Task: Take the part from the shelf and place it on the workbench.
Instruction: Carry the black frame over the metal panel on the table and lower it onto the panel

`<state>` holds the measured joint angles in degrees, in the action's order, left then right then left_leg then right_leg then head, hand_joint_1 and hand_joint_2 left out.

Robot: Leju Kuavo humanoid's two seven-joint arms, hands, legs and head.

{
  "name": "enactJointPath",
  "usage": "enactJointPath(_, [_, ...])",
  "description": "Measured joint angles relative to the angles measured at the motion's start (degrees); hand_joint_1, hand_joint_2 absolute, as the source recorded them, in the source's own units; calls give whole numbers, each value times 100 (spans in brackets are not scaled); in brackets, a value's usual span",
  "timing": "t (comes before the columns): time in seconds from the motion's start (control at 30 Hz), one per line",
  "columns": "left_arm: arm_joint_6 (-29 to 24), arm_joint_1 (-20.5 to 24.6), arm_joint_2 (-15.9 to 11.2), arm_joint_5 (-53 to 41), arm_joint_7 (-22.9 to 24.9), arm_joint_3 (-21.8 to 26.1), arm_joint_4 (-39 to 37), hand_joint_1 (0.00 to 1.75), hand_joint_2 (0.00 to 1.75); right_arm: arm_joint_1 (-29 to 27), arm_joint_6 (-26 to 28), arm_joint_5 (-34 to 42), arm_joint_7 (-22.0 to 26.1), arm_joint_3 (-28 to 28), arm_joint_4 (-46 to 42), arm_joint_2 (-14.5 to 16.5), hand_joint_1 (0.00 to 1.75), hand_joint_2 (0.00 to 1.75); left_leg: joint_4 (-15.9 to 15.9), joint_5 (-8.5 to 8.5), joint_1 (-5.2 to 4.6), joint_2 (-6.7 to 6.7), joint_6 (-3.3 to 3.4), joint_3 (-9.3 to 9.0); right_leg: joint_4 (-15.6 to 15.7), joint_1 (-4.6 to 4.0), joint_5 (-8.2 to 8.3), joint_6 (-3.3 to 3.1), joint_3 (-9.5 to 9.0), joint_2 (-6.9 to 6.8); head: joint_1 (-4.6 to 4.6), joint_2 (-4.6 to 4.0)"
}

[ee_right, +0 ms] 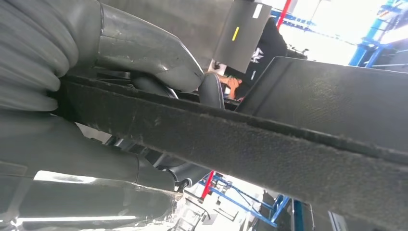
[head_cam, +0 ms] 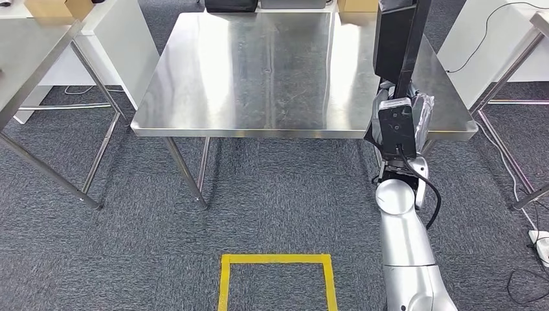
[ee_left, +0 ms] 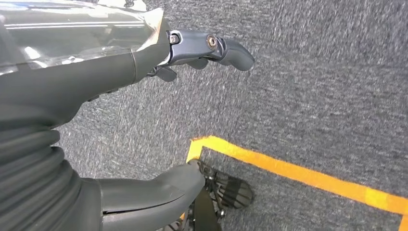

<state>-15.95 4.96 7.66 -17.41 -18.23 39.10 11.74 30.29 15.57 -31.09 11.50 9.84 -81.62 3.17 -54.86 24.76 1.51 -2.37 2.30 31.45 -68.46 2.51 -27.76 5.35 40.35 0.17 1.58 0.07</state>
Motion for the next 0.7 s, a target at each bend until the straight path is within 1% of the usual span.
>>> enactJointPath(0.03, [10,0,1,-5,-1,-5,1,0,175,2,3,-2,0,-1,2,-9,175,175,-68,54,27,-5,-62,12,401,41,144,92,-196,-4,-7,0])
enactJointPath(0.07, [17,5,-9,-8,-2,-10,2,0,175,8,6,-4,0,2,5,-14,175,175,-153,121,42,-9,-130,39,714,60,237,122,-366,12,-28,0])
enactJointPath(0.1, [21,10,-19,-10,-5,-16,3,0,175,13,13,-4,-1,3,8,-16,175,175,-224,178,46,-12,-183,68,897,65,279,92,-473,25,-38,1])
enactJointPath(0.13, [23,16,-27,-11,-8,-22,3,0,175,12,19,-4,-1,2,10,-20,175,175,-271,219,40,-16,-221,92,942,56,265,17,-504,38,-37,1])
enactJointPath(0.17, [25,19,-32,-13,-12,-26,3,0,175,11,25,-4,-2,0,13,-21,175,175,-289,242,42,-23,-241,104,908,34,241,-84,-499,54,-33,1])
enactJointPath(0.2, [26,18,-29,-14,-16,-31,3,0,175,10,29,-4,-3,-3,14,-24,175,175,-289,251,54,-26,-251,98,886,30,229,-162,-490,50,-14,1])
enactJointPath(0.23, [27,17,-28,-14,-19,-33,2,0,175,9,30,-4,-3,-5,15,-26,175,175,-314,272,67,-2,-260,98,881,27,216,-209,-491,51,2,1])
enactJointPath(0.27, [27,18,-29,-14,-21,-36,3,0,175,11,30,-5,-3,-5,16,-25,175,175,-427,335,74,49,-270,145,879,23,206,-243,-504,50,18,0])
enactJointPath(0.3, [27,24,-31,-14,-22,-38,3,0,175,14,30,-5,-3,-5,17,-23,175,175,-652,444,77,112,-281,257,881,18,195,-268,-522,46,36,0])
enactJointPath(0.33, [27,30,-31,-14,-23,-41,3,0,175,15,30,-5,-2,-5,17,-22,175,175,-999,592,71,174,-283,447,882,1,180,-290,-539,38,55,0])
enactJointPath(0.37, [27,34,-31,-14,-23,-44,3,0,175,16,30,-5,-2,-5,18,-22,175,175,-1406,743,67,211,-280,689,883,-20,164,-314,-552,30,74,0])
enactJointPath(0.4, [27,34,-29,-14,-23,-49,2,0,175,15,30,-5,-2,-4,21,-22,175,175,-1751,835,62,222,-265,918,883,-44,147,-338,-563,22,83,0])
enactJointPath(0.43, [28,32,-28,-14,-23,-56,2,0,175,14,30,-5,-2,-4,24,-22,175,175,-1945,827,51,224,-233,1085,882,-70,129,-363,-578,17,89,0])
enactJointPath(0.47, [30,30,-27,-15,-26,-63,2,0,175,14,30,-5,-2,-4,27,-22,175,175,-1919,697,29,224,-184,1139,883,-98,109,-389,-603,15,93,1])
enactJointPath(0.5, [34,29,-27,-17,-31,-69,2,0,175,18,30,-5,-2,-4,29,-22,175,175,-1698,486,-5,222,-116,1087,886,-127,84,-412,-636,15,94,1])
enactJointPath(0.53, [41,29,-29,-26,-38,-74,3,0,175,22,30,-6,-2,-4,29,-20,175,175,-1326,232,-57,223,-18,943,896,-148,57,-432,-678,14,97,1])
enactJointPath(0.57, [51,32,-42,-38,-47,-78,5,0,175,28,30,-7,-2,-4,30,-19,175,175,-969,62,-112,246,96,782,911,-173,29,-439,-723,8,84,1])
enactJointPath(0.6, [61,39,-54,-50,-59,-83,9,0,175,36,30,-10,-3,-4,31,-19,175,175,-682,-27,-165,274,189,645,936,-176,5,-433,-761,2,72,1])
enactJointPath(0.63, [72,51,-66,-62,-69,-90,13,0,175,45,30,-16,-3,-4,32,-19,175,175,-493,-49,-211,299,263,551,977,-168,-8,-415,-797,-8,64,1])
enactJointPath(0.67, [80,62,-76,-68,-77,-101,17,0,175,48,30,-22,-5,-4,33,-19,175,175,-396,-16,-238,317,299,500,980,-167,19,-366,-828,-20,57,0])
enactJointPath(0.7, [86,70,-77,-72,-84,-112,19,0,175,54,30,-30,-9,-5,33,-20,175,175,-311,-12,-253,304,309,445,985,-154,57,-313,-867,-31,65,0])
